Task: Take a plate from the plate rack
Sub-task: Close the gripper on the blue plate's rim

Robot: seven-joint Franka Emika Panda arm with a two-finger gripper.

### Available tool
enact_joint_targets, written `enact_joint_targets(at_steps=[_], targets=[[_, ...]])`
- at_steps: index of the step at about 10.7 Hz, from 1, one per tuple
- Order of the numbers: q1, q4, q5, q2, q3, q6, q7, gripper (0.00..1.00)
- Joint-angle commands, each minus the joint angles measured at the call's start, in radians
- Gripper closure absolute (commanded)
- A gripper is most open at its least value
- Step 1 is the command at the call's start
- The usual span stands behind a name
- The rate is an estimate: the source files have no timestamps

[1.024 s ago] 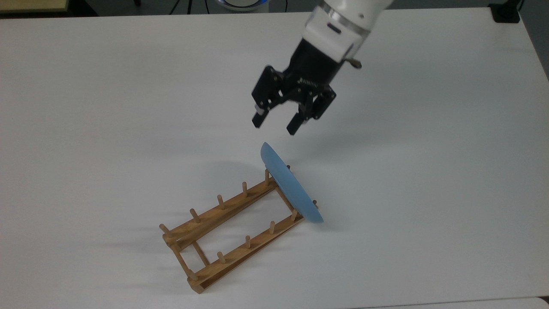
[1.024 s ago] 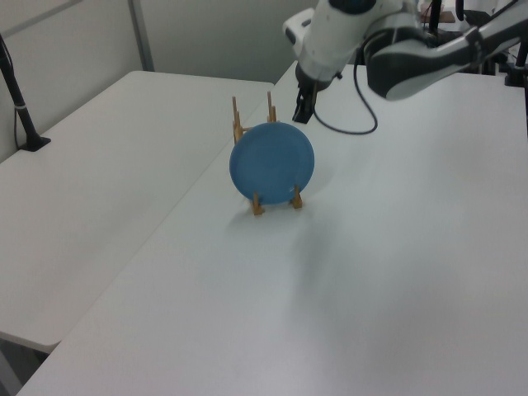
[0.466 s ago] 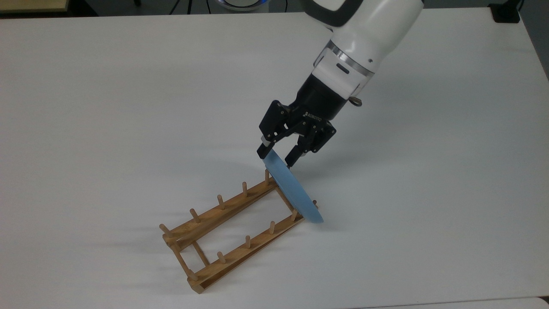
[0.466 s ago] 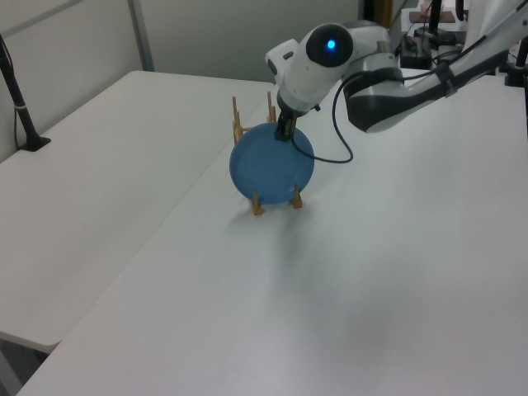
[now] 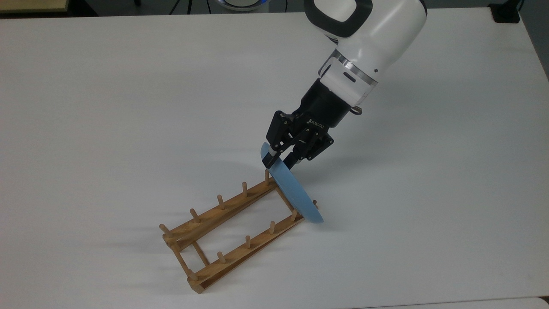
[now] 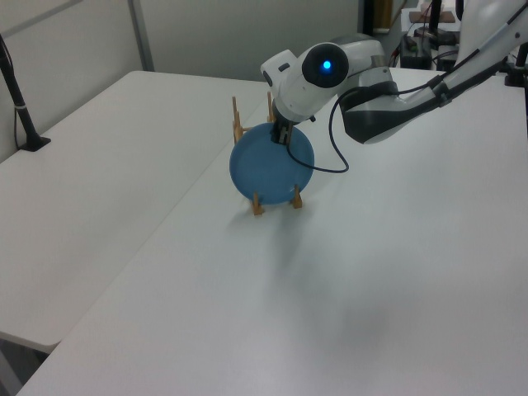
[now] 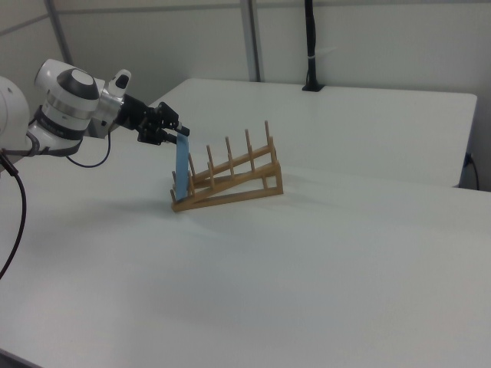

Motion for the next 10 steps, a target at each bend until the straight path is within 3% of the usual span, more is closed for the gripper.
enact_joint_targets(at_steps=[1,5,10], targets=[[0.019,0.005,-0.057,0.008,-0.024,0.018,0.016,0.71],[0.026,0.002,-0.09,0.007,-0.024,0.017,0.013,0.87],[0.027,0.002,-0.114,-0.008,-0.025,0.012,0.015,0.91]])
